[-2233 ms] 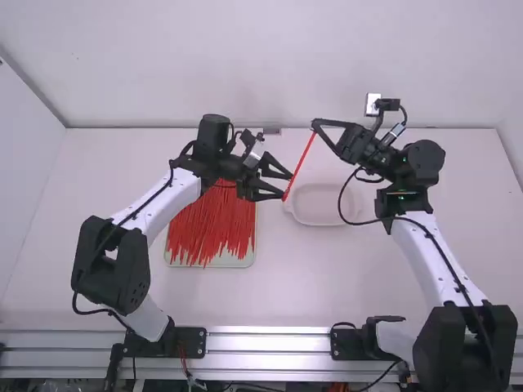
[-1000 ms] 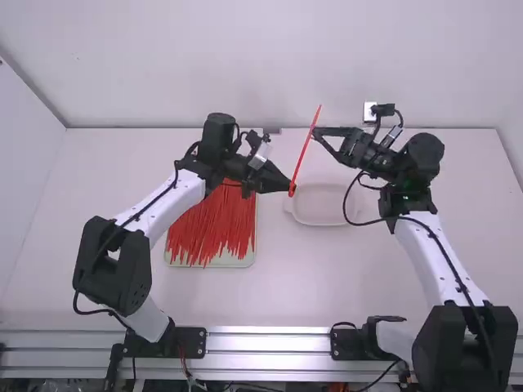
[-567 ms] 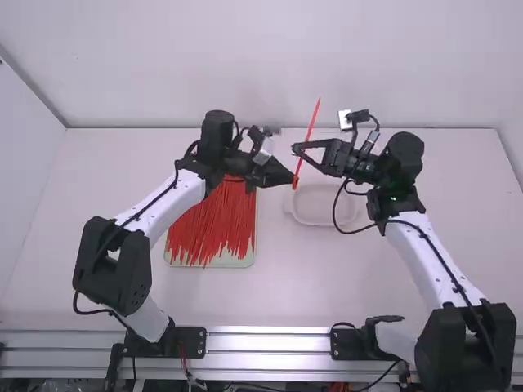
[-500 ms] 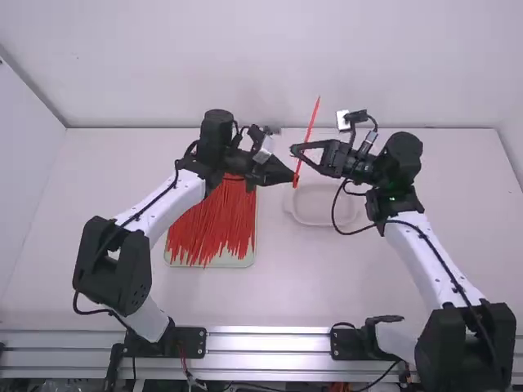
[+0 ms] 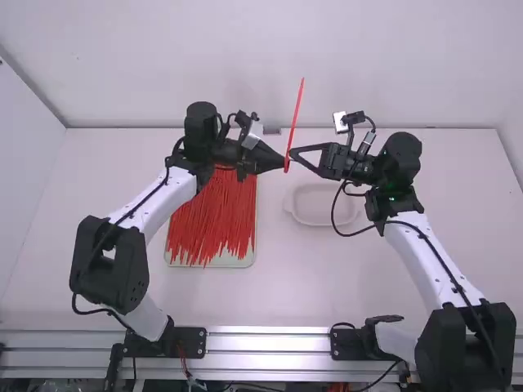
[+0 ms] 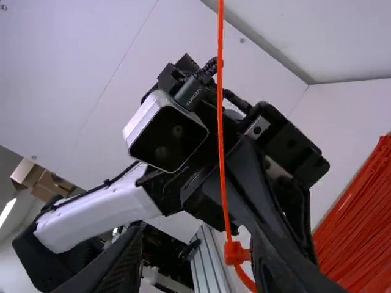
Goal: Fasten the cable tie
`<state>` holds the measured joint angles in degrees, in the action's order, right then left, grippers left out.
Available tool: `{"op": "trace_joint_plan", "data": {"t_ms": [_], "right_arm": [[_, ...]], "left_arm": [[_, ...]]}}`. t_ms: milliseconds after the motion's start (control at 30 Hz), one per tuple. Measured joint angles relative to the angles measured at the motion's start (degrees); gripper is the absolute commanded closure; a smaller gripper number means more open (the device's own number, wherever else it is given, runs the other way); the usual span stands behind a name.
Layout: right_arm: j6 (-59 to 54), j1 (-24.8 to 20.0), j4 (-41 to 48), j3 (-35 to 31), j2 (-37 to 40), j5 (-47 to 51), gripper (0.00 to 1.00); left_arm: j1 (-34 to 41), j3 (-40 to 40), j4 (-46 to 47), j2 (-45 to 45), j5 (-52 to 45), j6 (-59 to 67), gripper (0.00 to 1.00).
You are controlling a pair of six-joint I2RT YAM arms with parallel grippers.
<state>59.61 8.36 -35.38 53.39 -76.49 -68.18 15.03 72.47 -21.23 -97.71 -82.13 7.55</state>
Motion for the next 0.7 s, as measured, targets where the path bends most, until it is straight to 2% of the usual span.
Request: {"op": "trace_joint_plan", "data": {"t_ms": [233,300,367,600,633,667,700], "right_arm": [[-0.6,0.8,0.0,0.0,0.0,0.1,0.54],[-1.1,1.4,0.0,0.0,0.0,0.3,0.66],[-1.6,2.1,0.1,0.0,0.0,0.9,1.0],[-2.4,2.0,0.7,0.0,-0.1,1.3,1.0],[-2.4,2.0,0.7,0.0,-0.1,1.2,1.0],[-2.4,2.0,0.5,0.0,-0.1,1.2,1.0],[-2.5,2.0,0.4,0.0,-0.1,1.2,1.0]], "left_arm": [[1.4,0.0,-0.4,0.0,-0.8,-1.7,0.98],[1.7,0.0,-0.2,0.0,-0.9,-1.8,0.98],[1.7,0.0,-0.1,0.0,-1.8,-1.9,0.98],[1.7,0.0,-0.4,0.1,-2.9,-2.0,0.98],[1.7,0.0,-0.3,0.1,-2.9,-1.9,0.88],[1.7,0.0,-0.2,0.1,-2.7,-1.9,0.7],[1.7,0.0,-0.2,0.1,-2.7,-1.9,0.41]]}}
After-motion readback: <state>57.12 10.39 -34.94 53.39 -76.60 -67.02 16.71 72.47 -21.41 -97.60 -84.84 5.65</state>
